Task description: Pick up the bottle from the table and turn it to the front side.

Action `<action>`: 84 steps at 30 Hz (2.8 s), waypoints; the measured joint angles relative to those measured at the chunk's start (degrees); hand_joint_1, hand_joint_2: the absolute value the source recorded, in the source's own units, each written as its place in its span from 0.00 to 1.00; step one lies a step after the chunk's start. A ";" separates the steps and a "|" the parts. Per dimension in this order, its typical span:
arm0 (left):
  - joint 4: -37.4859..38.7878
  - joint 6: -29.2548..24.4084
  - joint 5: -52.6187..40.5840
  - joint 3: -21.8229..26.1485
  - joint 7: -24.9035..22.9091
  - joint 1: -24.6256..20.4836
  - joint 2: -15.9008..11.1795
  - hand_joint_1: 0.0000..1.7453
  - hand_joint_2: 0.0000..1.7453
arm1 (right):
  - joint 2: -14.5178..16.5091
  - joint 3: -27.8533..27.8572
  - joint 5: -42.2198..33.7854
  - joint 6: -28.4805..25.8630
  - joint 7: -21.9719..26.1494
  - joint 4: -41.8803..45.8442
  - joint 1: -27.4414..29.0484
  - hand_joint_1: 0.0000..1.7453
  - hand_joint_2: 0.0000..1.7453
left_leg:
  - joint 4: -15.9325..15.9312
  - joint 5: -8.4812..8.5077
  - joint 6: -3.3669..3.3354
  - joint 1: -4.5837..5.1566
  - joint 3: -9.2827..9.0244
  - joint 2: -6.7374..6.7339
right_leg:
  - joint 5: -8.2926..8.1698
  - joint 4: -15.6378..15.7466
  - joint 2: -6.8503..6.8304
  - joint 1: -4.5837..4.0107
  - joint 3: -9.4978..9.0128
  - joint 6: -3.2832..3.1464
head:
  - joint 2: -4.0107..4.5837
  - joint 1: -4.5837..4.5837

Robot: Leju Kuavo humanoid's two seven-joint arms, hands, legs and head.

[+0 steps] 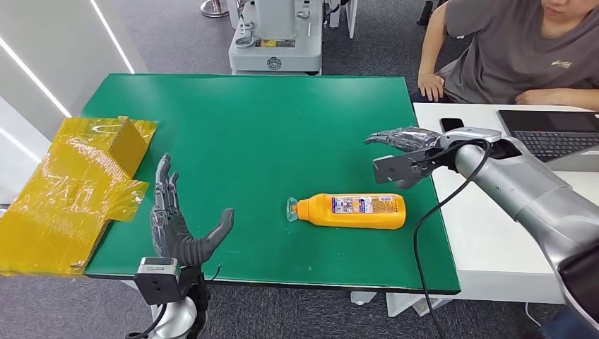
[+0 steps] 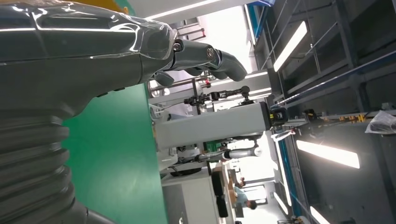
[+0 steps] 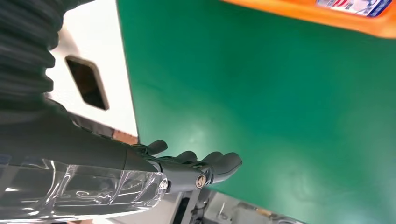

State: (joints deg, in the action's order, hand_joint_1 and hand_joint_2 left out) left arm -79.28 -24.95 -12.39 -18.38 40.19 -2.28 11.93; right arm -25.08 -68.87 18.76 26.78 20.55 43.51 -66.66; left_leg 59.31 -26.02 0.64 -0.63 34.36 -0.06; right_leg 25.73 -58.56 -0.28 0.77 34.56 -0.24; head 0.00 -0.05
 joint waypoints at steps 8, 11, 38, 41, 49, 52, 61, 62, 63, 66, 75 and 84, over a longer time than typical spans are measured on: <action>0.00 -0.13 0.34 0.00 0.00 -0.05 -0.02 0.00 1.00 | 2.83 -2.03 -0.15 -8.83 1.15 -5.53 9.87 0.00 1.00 | 0.00 0.00 0.00 0.00 0.00 0.03 | 0.01 0.00 -0.04 -0.01 0.02 0.00 | 0.00 -0.01; 0.00 -0.23 0.37 0.00 0.00 -0.02 -0.08 0.00 1.00 | 2.57 -2.08 0.01 -9.75 0.50 -5.69 12.32 0.00 1.00 | 0.00 -0.01 0.00 0.00 0.00 0.02 | 0.01 0.01 -0.05 -0.01 0.02 0.00 | 0.00 0.00; 0.00 1.07 0.91 -0.02 0.00 -0.08 -0.04 0.00 1.00 | -2.96 5.96 7.36 -15.15 -1.46 2.89 21.88 1.00 1.00 | 0.03 -0.01 -0.02 0.01 -0.04 -0.03 | -0.01 0.05 0.01 0.00 -0.03 0.02 | 0.00 0.01; 0.00 1.12 0.91 -0.02 0.00 -0.09 -0.04 0.00 1.00 | -2.96 6.62 7.99 -15.35 -0.98 3.01 22.28 1.00 1.00 | 0.04 -0.01 -0.02 0.01 -0.04 -0.03 | 0.00 0.05 0.01 0.00 -0.02 0.01 | 0.00 0.00; 0.00 0.98 1.40 -0.02 0.00 -0.16 -0.05 0.00 1.00 | -2.60 8.45 10.03 -18.53 0.97 2.86 23.18 1.00 1.00 | 0.03 -0.02 -0.02 0.01 0.01 -0.01 | 0.00 0.04 0.00 0.00 -0.01 0.02 | 0.00 0.00; 0.00 0.18 2.15 -0.09 0.00 -0.30 -0.09 0.00 1.00 | -1.29 10.36 10.96 -24.17 1.96 2.41 24.15 1.00 1.00 | 0.03 -0.02 -0.02 0.00 0.02 -0.02 | 0.00 0.03 0.00 0.00 0.00 0.02 | 0.00 0.00; 0.02 -3.03 4.22 -1.00 0.00 -1.40 -0.75 0.00 1.00 | 5.69 21.32 9.71 -43.61 4.75 1.90 28.20 1.00 1.00 | 0.01 -0.01 -0.01 0.00 0.03 0.00 | 0.01 0.00 -0.03 -0.02 0.03 0.01 | 0.00 -0.01; 0.03 -3.28 4.37 -1.14 0.00 -1.50 -0.84 0.00 1.00 | 6.28 22.30 9.44 -44.93 5.32 1.86 28.50 1.00 1.00 | 0.01 -0.01 -0.01 0.00 0.03 0.00 | 0.01 0.01 -0.02 -0.02 0.03 0.00 | 0.00 0.00; 0.03 -3.48 4.49 -1.29 0.00 -1.63 -0.92 0.00 1.00 | 6.84 23.21 9.22 -46.12 5.88 1.83 28.78 1.00 1.00 | 0.01 -0.01 -0.01 0.00 0.03 -0.01 | 0.01 0.01 -0.02 -0.01 0.03 0.01 | 0.00 0.01; 0.04 -4.03 4.82 -1.67 0.00 -1.95 -1.15 0.00 1.00 | 8.31 25.45 8.35 -49.01 7.49 1.76 29.60 1.00 1.00 | 0.01 -0.01 -0.01 0.00 0.03 -0.01 | 0.01 0.02 -0.02 -0.01 0.03 0.01 | 0.00 0.00; 0.64 -5.09 5.99 -2.70 0.00 -2.10 -1.95 0.00 1.00 | 12.02 31.42 4.43 -55.71 11.01 3.84 33.36 1.00 1.00 | 0.01 -0.02 -0.01 0.00 0.04 -0.01 | 0.01 0.02 -0.01 -0.01 0.04 0.01 | 0.00 0.01; 2.69 -5.26 5.89 -3.13 0.00 -3.14 -2.21 0.00 1.00 | 14.25 33.76 2.01 -60.18 14.64 6.21 34.81 1.00 1.00 | 0.01 -0.01 -0.01 0.00 0.04 -0.02 | 0.01 0.02 -0.01 -0.01 0.04 0.01 | 0.00 0.00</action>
State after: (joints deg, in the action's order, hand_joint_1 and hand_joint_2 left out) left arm -76.58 -30.22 -6.50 -21.51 40.19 -5.42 9.73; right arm -10.83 -35.11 20.77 -33.40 35.18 49.72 -31.85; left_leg 59.32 -26.03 0.63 -0.63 34.40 -0.07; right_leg 25.74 -58.54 -0.28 0.76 34.60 -0.23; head 0.00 -0.05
